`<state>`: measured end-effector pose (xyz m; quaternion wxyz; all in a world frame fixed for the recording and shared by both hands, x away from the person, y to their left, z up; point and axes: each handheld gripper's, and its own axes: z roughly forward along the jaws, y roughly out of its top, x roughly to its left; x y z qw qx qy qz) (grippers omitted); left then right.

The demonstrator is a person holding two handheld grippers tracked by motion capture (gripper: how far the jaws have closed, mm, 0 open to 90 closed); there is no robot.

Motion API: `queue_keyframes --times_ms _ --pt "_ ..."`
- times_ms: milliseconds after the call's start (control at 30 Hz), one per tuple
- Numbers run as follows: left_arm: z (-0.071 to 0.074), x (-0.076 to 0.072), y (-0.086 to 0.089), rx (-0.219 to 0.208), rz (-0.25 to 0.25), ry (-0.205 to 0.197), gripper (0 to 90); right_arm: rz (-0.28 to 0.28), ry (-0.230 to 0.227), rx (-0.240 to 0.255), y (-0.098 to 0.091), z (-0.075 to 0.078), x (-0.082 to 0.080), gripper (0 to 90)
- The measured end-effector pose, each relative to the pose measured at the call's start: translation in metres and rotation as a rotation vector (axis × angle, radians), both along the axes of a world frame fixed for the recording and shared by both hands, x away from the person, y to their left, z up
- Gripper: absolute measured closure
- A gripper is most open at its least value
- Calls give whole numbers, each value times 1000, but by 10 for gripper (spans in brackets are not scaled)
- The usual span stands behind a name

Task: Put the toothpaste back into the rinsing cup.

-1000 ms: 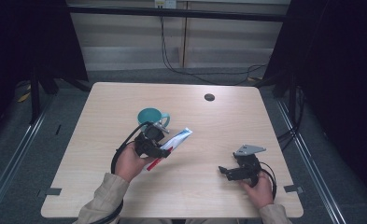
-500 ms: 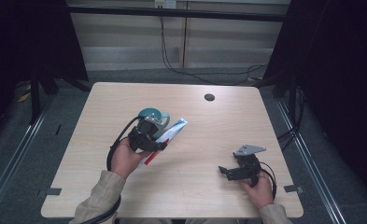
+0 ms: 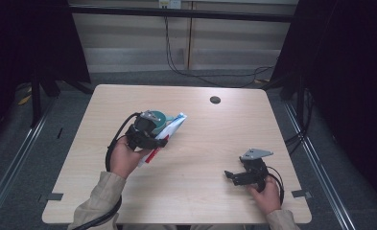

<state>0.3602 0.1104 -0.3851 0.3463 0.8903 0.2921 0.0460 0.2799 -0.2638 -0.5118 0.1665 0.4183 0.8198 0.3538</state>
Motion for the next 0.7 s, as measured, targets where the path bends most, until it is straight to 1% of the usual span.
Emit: queue_keyframes --times_ms 33,167,267,333,400,467,500,533,567,667,700 --pt "1 1 1 1 -3 -5 736 0 0 0 0 0 0 128" --pt "2 3 3 -28 18 -4 736 0 0 0 0 0 0 128" --pt "3 4 3 -31 29 -9 736 0 0 0 0 0 0 128" --pt "3 4 3 -41 39 -21 737 0 0 0 0 0 0 128" --pt "3 5 4 -52 48 -20 737 1 0 0 0 0 0 128" --pt "4 5 5 -52 52 -20 737 1 0 0 0 0 0 128" --pt "5 6 6 -56 54 -31 737 0 0 0 0 0 0 128" --pt "6 7 7 -60 55 -28 737 0 0 0 0 0 0 128" --pt "7 8 8 -67 64 -36 737 0 0 0 0 0 0 128" --pt "8 9 10 -75 74 -40 737 0 0 0 0 0 0 128" --pt "9 10 11 -72 74 -47 737 0 0 0 0 0 0 128"
